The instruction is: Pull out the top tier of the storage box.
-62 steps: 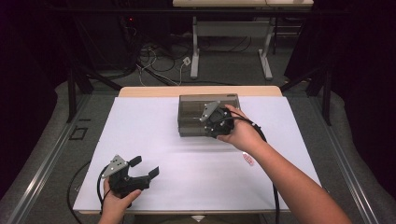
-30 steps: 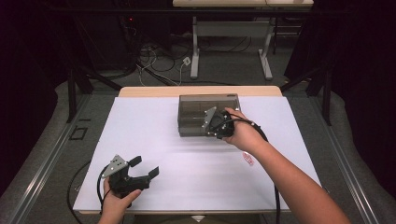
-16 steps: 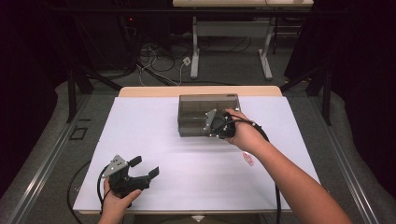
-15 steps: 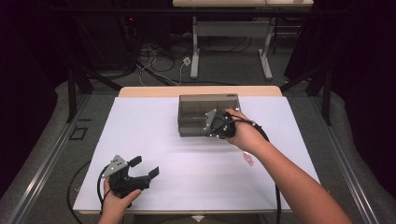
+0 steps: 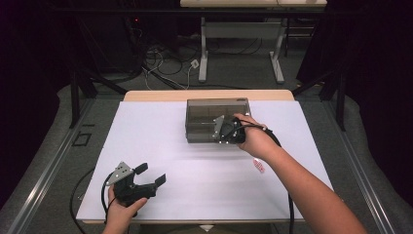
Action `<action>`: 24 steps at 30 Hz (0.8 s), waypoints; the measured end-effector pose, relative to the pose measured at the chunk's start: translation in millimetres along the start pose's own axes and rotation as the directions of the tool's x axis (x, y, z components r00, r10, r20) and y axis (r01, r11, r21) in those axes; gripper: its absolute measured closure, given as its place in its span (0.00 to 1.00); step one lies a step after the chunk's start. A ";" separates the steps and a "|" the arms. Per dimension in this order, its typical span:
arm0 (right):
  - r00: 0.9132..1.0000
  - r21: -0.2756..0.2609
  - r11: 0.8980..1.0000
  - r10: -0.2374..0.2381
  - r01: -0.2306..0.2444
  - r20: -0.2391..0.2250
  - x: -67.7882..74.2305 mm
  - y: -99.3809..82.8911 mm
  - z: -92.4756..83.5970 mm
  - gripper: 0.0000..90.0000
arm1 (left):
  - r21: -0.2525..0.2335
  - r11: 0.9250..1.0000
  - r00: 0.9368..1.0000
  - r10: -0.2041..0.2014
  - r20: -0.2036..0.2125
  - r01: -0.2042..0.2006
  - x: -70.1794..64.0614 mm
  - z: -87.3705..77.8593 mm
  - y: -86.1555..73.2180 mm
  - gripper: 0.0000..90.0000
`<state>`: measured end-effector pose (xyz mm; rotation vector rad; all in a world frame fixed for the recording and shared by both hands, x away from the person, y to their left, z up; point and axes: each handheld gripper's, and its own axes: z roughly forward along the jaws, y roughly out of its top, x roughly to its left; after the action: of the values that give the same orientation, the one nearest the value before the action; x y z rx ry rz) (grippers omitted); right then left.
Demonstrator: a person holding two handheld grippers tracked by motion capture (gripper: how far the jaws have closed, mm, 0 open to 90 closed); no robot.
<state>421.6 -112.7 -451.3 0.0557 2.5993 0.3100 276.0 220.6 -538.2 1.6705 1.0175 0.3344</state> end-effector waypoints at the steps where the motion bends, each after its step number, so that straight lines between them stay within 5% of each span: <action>1: 1.000 -0.004 1.000 -0.005 0.005 -0.002 -0.2 0.1 0.5 0.88 | 0.000 1.000 1.000 0.000 0.001 0.000 -0.1 0.0 0.0 0.10; 10: 1.000 -0.005 1.000 -0.011 0.011 0.002 -0.1 1.2 2.8 0.89 | 0.002 1.000 1.000 -0.002 0.001 0.002 -0.1 0.0 -0.1 0.10; 14: 1.000 0.041 0.999 -0.019 0.019 0.002 -0.5 0.9 5.4 0.90 | 0.002 1.000 1.000 -0.002 0.000 0.002 -0.1 0.0 -0.1 0.10; 24: 1.000 0.027 0.999 -0.024 0.024 -0.001 -1.6 -0.1 9.4 0.91 | 0.004 1.000 1.000 -0.001 0.001 0.001 0.0 0.1 -0.2 0.10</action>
<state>427.7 -111.0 -458.5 0.0334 2.6035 0.2662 276.0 220.6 -538.3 1.6733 1.0187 0.3317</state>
